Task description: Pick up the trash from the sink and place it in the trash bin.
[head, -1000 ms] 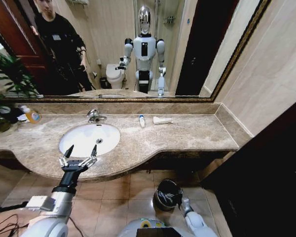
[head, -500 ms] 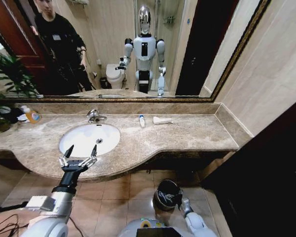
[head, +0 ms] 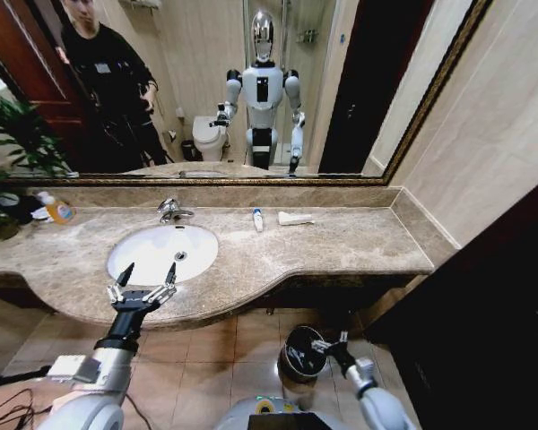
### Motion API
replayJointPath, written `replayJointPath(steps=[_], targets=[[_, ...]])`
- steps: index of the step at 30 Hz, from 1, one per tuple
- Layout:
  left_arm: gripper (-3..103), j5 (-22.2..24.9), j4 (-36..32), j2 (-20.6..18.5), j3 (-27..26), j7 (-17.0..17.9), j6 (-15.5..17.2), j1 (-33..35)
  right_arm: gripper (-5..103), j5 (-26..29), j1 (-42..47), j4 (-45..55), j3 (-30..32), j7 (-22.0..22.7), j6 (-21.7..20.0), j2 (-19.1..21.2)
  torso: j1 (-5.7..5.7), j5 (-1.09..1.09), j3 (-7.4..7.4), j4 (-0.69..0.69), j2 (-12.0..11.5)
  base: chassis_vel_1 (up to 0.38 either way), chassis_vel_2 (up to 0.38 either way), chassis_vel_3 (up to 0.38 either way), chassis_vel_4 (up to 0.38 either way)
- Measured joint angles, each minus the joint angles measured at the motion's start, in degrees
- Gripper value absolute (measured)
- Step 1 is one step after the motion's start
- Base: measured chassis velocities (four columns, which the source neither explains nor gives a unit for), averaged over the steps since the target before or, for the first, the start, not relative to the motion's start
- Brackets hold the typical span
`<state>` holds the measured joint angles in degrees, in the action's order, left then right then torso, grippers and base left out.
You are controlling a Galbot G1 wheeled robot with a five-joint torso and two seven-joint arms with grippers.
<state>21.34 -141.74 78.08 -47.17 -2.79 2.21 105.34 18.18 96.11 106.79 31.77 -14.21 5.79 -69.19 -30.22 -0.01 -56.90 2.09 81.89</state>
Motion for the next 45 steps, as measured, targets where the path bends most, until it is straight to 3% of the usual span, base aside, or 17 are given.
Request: replayJointPath(steps=[7,10,11,14,18,19,20,22,23,26,27,31,39,45], targets=[[100,0.0,0.0,0.0,0.0,0.0,0.0,0.0,100,2.7,-5.7,9.8,0.9,1.6,-7.4,2.2,0.0,0.01,0.0,0.02,0.0,0.0,0.0,0.0,0.0],[100,0.0,0.0,0.0,0.0,0.0,0.0,0.0,100,7.3,-14.7,12.6,-2.1,6.0,-15.4,5.6,0.0,0.01,-0.01,0.02,0.0,0.0,0.0,0.0,0.0],[100,0.0,0.0,0.0,0.0,0.0,0.0,0.0,100,7.3,-14.7,12.6,-2.1,6.0,-15.4,5.6,0.0,0.01,-0.01,0.02,0.0,0.0,0.0,0.0,0.0],[100,0.0,0.0,0.0,0.0,0.0,0.0,0.0,100,10.5,-25.2,9.5,-6.3,9.9,-19.2,8.2,0.0,0.01,-0.01,0.01,0.0,0.0,0.0,0.0,0.0],[100,0.0,0.0,0.0,0.0,0.0,0.0,0.0,100,12.3,-31.8,5.9,-9.7,11.6,-20.3,9.5,-0.01,0.02,-0.01,0.02,0.0,0.0,0.0,0.0,0.0],[100,0.0,0.0,0.0,0.0,0.0,0.0,0.0,100,13.4,-38.0,-0.1,-13.2,11.4,-20.7,10.7,-0.01,0.01,-0.02,0.04,0.0,0.0,0.0,0.0,0.0],[100,0.0,0.0,0.0,0.0,0.0,0.0,0.0,100,13.9,-41.2,-3.7,-14.6,9.4,-20.8,11.6,-0.02,0.04,-0.02,0.04,0.0,0.0,0.0,0.0,0.0],[100,0.0,0.0,0.0,0.0,0.0,0.0,0.0,100,14.5,-49.4,-12.4,-17.2,0.3,-21.1,13.7,-0.01,0.01,-0.02,0.02,0.0,0.0,0.0,0.0,0.0],[100,0.0,0.0,0.0,0.0,0.0,0.0,0.0,100,14.5,-49.4,-12.4,-17.2,0.3,-21.1,13.7,-0.01,0.01,-0.02,0.02,0.0,0.0,0.0,0.0,0.0],[100,0.0,0.0,0.0,0.0,0.0,0.0,0.0,100,9.7,-61.4,-26.7,-21.0,-16.3,-18.2,15.7,-0.02,0.01,-0.02,0.01,0.0,0.0,0.0,0.0,0.0],[100,0.0,0.0,0.0,0.0,0.0,0.0,0.0,100,9.7,-61.4,-26.7,-21.0,-16.3,-18.2,15.7,-0.02,0.01,-0.02,0.01,0.0,0.0,0.0,0.0,0.0],[100,0.0,0.0,0.0,0.0,0.0,0.0,0.0,100,5.6,-70.8,-35.9,-25.4,-25.1,-17.4,14.3,-0.02,0.03,-0.02,0.0,0.0,0.0,0.0,0.0,0.0],[100,0.0,0.0,0.0,0.0,0.0,0.0,0.0,100,0.7,-83.4,-47.9,-32.9,-26.4,-18.3,7.2,-0.01,0.0,-0.01,0.03,0.0,0.0,0.0,0.0,0.0],[100,0.0,0.0,0.0,0.0,0.0,0.0,0.0,100,-4.2,-86.9,-54.4,-36.2,-26.6,-18.4,5.3,-0.01,0.01,-0.01,0.02,0.0,0.0,0.0,0.0,0.0]])
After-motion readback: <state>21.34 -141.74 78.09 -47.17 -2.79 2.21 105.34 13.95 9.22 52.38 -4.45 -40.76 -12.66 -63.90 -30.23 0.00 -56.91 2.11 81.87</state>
